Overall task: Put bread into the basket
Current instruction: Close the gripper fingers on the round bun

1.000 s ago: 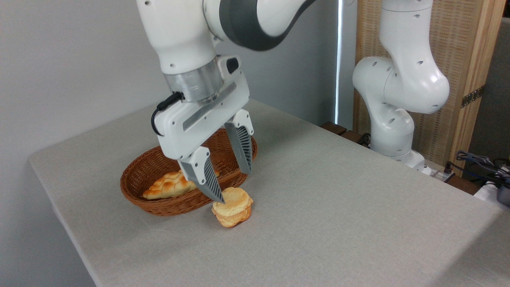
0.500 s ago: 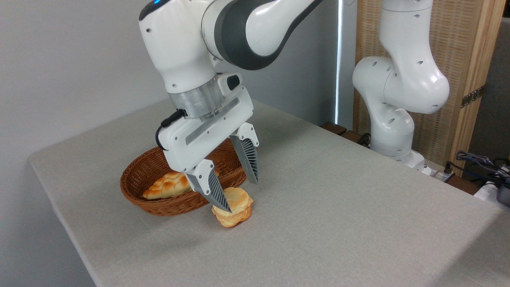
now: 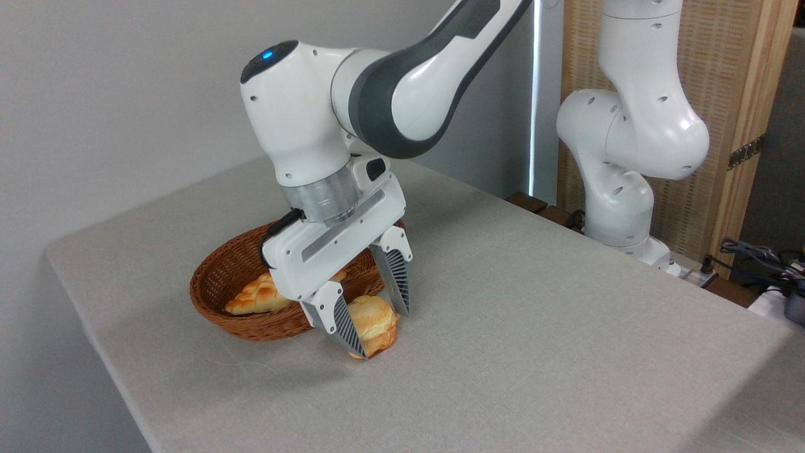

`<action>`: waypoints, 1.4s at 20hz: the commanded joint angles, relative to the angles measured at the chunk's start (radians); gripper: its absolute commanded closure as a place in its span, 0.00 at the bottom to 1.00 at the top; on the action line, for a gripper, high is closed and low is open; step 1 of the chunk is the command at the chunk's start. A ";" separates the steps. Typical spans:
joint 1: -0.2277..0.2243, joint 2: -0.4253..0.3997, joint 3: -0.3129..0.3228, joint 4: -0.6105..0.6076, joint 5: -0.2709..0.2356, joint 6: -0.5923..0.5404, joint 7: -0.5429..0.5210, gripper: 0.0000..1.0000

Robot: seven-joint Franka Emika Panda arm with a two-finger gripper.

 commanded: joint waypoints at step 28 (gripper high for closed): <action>0.007 0.009 -0.022 0.018 -0.065 0.033 0.021 0.80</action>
